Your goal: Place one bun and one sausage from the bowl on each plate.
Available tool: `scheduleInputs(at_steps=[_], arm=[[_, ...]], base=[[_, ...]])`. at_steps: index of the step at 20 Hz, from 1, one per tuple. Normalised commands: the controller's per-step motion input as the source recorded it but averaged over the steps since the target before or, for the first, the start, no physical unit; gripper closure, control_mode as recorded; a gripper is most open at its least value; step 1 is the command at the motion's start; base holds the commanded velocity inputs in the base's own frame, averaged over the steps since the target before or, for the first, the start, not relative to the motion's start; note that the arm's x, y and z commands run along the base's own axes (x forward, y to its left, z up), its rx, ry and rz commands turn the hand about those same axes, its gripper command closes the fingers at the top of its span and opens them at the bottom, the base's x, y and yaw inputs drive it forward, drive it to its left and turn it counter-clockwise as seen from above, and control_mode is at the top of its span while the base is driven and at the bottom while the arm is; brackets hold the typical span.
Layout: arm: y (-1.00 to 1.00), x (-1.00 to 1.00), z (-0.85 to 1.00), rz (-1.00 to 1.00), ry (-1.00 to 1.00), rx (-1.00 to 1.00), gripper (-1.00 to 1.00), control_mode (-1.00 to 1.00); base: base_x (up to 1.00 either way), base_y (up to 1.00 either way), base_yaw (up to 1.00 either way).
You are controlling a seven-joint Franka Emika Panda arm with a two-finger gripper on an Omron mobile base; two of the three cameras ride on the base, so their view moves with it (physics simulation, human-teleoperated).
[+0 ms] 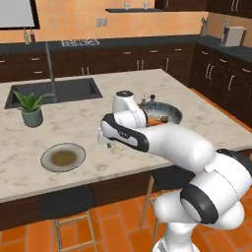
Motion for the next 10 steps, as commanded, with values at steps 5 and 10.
scheduleInputs(at_steps=[5, 10], arm=[[0.00, 0.00, 0.00, 0.00, 0.00, 0.00, -1.00, 1.00], [0.00, 0.00, 0.00, 0.00, 0.00, 0.00, -1.00, 1.00]], base=[[0.78, -1.00, -0.05], [0.09, -1.00, -0.11]])
